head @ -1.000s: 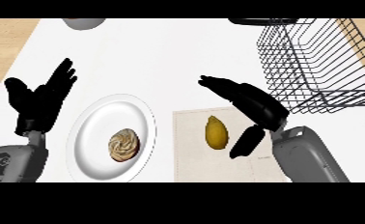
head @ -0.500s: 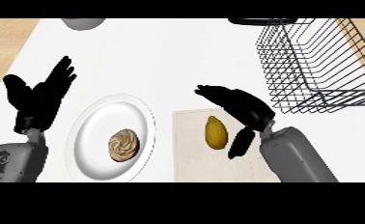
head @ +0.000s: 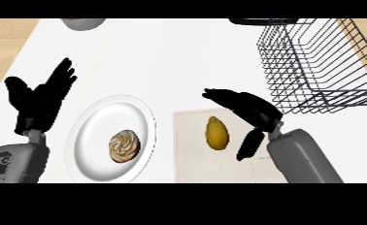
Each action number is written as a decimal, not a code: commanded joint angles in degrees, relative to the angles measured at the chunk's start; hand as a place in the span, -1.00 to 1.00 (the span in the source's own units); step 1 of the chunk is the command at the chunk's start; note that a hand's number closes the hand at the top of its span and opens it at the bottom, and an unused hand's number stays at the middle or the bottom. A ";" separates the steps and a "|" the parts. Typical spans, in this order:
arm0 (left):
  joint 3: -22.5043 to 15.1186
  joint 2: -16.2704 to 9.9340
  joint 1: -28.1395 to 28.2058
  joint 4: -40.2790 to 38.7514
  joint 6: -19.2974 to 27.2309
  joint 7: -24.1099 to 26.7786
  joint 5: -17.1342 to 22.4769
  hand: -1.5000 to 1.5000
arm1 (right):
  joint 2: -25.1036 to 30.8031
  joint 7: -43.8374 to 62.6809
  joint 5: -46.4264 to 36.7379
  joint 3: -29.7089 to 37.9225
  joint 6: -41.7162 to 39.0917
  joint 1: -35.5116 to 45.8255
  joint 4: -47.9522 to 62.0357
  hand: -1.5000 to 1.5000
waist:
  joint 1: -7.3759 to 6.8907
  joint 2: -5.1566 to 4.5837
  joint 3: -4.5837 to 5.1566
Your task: Pick the lemon from the placemat and place it in the basket
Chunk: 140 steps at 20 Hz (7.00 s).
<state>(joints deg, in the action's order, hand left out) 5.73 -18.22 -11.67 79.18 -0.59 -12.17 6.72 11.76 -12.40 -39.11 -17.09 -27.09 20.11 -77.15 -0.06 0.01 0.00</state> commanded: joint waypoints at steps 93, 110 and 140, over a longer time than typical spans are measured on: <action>1.42 3.80 -5.31 -1.14 -3.88 -0.29 -4.72 0.00 | 2.27 97.62 -82.60 54.05 55.61 55.79 44.36 1.00 | -5.53 -2.33 0.10; 2.08 4.19 -2.21 -1.09 -3.86 0.56 -4.42 0.00 | -5.51 97.61 -92.45 66.30 64.21 46.01 30.58 -1.00 | -3.42 -1.54 0.06; 2.51 4.62 -4.20 -3.05 -2.38 -1.37 -5.04 0.00 | -11.76 94.79 -81.75 57.44 71.83 34.46 -0.64 -1.00 | -2.02 1.49 0.09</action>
<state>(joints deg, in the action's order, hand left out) 8.30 -14.27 -15.03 77.07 -3.99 -13.38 2.11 -0.01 72.93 -125.80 45.09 47.34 56.62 -75.10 -2.47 1.14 0.09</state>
